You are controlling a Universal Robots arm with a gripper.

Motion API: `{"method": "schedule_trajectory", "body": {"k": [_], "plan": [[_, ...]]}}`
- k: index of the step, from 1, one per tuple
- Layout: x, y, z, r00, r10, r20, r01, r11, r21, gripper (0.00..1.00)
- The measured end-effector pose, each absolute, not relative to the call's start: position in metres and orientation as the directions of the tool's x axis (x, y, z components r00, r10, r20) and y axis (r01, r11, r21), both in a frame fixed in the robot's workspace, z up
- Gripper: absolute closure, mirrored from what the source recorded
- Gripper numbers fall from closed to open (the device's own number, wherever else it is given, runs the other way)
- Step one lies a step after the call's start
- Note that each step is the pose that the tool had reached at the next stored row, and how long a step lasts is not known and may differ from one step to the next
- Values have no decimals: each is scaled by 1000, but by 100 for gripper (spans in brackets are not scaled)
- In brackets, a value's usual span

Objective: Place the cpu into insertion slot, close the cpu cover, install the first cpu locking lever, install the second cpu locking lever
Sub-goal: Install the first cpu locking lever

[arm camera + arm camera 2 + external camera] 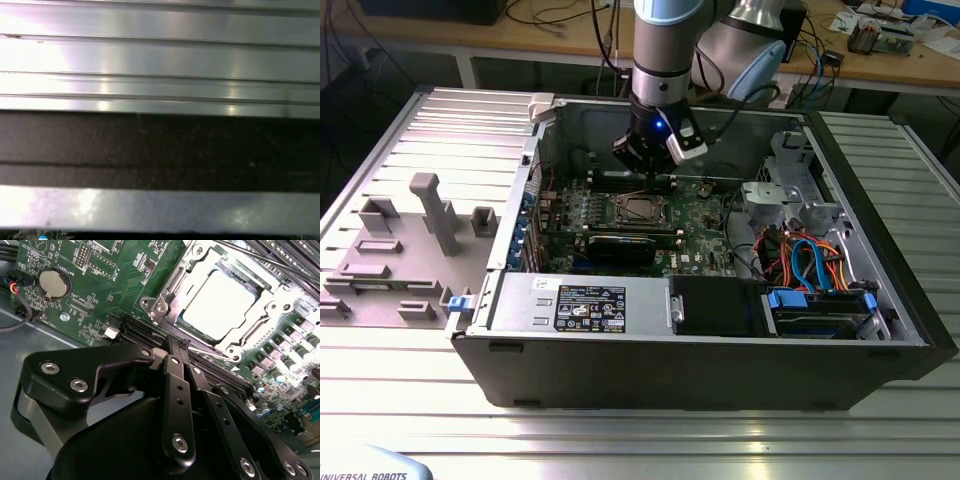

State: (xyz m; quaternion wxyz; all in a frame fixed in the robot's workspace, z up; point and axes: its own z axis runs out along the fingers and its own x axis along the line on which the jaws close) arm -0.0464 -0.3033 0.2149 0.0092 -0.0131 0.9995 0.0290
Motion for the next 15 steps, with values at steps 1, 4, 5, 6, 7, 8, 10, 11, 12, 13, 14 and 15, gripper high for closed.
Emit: {"method": "schedule_trajectory", "body": {"k": [1, 4, 5, 6, 7, 8, 10, 11, 12, 13, 14, 15], "plan": [[-46, -303, 214, -1000, -23, -19, -24, 998, 58, 89], [-46, -303, 212, -1000, -19, -19, -20, 998, 58, 89], [-46, -303, 212, -1000, -19, -19, -20, 998, 58, 89], [-46, -303, 211, -1000, -19, -19, -20, 998, 58, 89], [-46, -303, 211, -1000, -18, -19, -20, 998, 58, 89], [-46, -303, 211, -1000, -18, -19, -19, 998, 58, 89], [-46, -303, 211, -1000, -18, -19, -19, 998, 58, 89], [-46, -303, 211, -1000, -18, -19, -19, 998, 58, 89], [-46, -303, 211, -1000, -18, -19, -19, 998, 58, 89], [-46, -303, 211, -1000, -18, -19, -19, 998, 58, 89], [-46, -303, 211, -1000, -18, -19, -19, 998, 58, 89], [-46, -303, 212, -1000, -18, -19, -19, 998, 58, 89]]}}
